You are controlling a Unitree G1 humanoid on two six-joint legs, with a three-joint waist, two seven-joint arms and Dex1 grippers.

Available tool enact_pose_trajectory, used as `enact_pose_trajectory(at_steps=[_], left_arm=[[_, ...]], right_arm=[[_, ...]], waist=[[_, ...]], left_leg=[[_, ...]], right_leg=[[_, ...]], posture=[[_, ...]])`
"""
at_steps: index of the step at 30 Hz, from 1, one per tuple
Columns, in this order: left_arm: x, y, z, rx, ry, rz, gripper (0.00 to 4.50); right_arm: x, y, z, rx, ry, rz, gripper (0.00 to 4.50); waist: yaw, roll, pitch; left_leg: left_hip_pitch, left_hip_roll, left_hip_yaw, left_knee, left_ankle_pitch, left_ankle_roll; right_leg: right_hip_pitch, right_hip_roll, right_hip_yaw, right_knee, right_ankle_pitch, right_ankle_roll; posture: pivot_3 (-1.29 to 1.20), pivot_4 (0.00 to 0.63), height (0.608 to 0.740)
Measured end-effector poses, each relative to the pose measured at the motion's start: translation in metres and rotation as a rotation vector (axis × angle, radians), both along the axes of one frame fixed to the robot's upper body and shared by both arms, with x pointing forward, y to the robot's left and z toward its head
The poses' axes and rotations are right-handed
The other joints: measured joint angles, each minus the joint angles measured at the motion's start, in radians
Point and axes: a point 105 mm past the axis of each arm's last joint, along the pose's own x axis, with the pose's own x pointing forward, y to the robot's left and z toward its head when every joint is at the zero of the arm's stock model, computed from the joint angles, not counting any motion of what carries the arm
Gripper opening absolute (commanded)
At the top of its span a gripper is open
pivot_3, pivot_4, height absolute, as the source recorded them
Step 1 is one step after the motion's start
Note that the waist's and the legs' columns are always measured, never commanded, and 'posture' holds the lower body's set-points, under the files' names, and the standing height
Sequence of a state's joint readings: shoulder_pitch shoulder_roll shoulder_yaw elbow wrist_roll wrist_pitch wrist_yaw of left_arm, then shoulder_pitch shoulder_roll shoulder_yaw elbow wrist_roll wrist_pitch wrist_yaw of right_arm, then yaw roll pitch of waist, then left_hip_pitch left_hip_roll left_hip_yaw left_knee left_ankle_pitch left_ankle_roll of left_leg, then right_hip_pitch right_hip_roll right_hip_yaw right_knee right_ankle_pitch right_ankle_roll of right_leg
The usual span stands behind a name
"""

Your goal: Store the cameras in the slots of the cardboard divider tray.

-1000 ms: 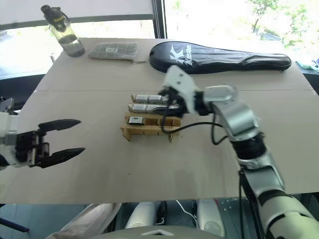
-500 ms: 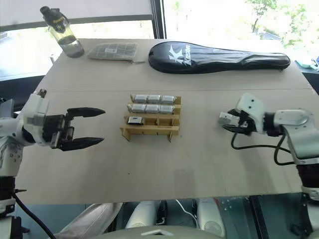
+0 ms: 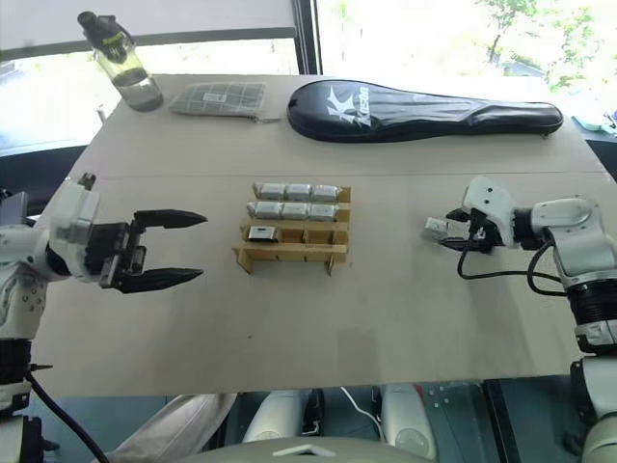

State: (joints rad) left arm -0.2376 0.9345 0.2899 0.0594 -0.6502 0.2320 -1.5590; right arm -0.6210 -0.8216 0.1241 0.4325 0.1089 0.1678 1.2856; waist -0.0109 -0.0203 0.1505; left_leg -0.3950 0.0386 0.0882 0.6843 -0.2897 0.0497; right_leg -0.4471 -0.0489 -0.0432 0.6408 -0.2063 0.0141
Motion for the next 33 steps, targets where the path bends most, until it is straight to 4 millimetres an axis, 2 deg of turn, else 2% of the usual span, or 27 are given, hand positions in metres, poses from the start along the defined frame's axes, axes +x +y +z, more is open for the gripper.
enact_pose_trajectory(at_steps=[7,12,13,20,23,26,30,32,33], left_arm=[[-0.001,0.003,0.001,0.003,-0.005,0.011,4.5],[-0.002,0.003,0.0,0.003,-0.001,0.013,4.5],[-0.002,0.003,0.0,0.003,-0.001,0.014,4.5],[-0.002,0.003,0.0,0.003,-0.002,0.015,4.5],[-0.002,0.004,0.0,0.003,-0.004,0.017,4.5],[-0.002,0.004,0.0,0.004,-0.008,0.021,4.5],[-0.002,0.005,0.0,0.006,-0.017,0.026,4.5],[-0.002,0.006,0.0,0.005,-0.017,0.031,4.5],[-0.002,0.006,-0.001,0.005,-0.016,0.033,4.5]], right_arm=[[0.007,-0.001,0.005,-0.01,0.004,0.008,2.97],[0.006,-0.002,0.0,-0.025,0.032,0.011,0.73],[0.006,-0.001,0.001,-0.024,0.032,0.013,0.55],[0.006,0.001,0.001,-0.02,0.037,0.012,0.55],[0.006,0.008,0.004,-0.008,0.032,0.025,0.55],[0.011,0.036,0.024,0.044,-0.004,0.077,0.55],[0.016,0.099,0.066,0.143,-0.107,0.179,0.55],[0.008,0.137,0.077,0.187,-0.109,0.258,0.55],[0.004,0.147,0.078,0.198,-0.102,0.289,0.55]], waist=[[-0.001,0.0,0.0],[0.0,0.0,0.0],[0.0,0.0,0.0],[0.0,0.0,0.0],[-0.001,0.0,0.0],[-0.009,0.001,0.0],[-0.01,0.001,0.0],[-0.005,0.001,0.0],[-0.002,0.001,0.0]], left_leg=[[0.0,0.0,0.0,0.0,0.0,0.0],[0.0,0.0,0.0,0.0,0.0,0.0],[0.0,0.0,0.0,0.0,0.0,0.0],[0.0,0.0,0.0,0.0,0.0,0.0],[0.0,0.0,0.0,0.0,0.0,0.0],[0.001,0.001,0.002,0.0,0.0,0.0],[0.001,0.002,0.001,0.0,0.0,0.0],[0.001,0.002,0.0,0.0,0.0,0.0],[0.0,0.002,0.0,0.0,0.0,0.0]], right_leg=[[0.0,0.0,0.0,0.0,0.0,0.0],[0.0,0.0,0.0,0.0,0.0,0.0],[0.0,0.0,0.0,0.0,0.0,0.0],[0.0,0.0,0.0,0.001,0.0,0.0],[0.0,0.0,0.0,0.001,0.0,0.0],[-0.001,0.0,0.001,0.001,0.0,0.0],[-0.001,0.002,0.001,0.003,0.0,0.0],[-0.001,0.001,0.0,0.003,0.0,0.0],[-0.001,0.001,-0.001,0.002,0.0,0.0]], posture=[[0.0,0.15,0.74],[0.0,0.15,0.74],[0.0,0.15,0.74],[0.0,0.15,0.74],[0.0,0.15,0.74],[0.0,0.15,0.74],[0.0,0.15,0.74],[0.0,0.15,0.74],[0.0,0.15,0.74]])
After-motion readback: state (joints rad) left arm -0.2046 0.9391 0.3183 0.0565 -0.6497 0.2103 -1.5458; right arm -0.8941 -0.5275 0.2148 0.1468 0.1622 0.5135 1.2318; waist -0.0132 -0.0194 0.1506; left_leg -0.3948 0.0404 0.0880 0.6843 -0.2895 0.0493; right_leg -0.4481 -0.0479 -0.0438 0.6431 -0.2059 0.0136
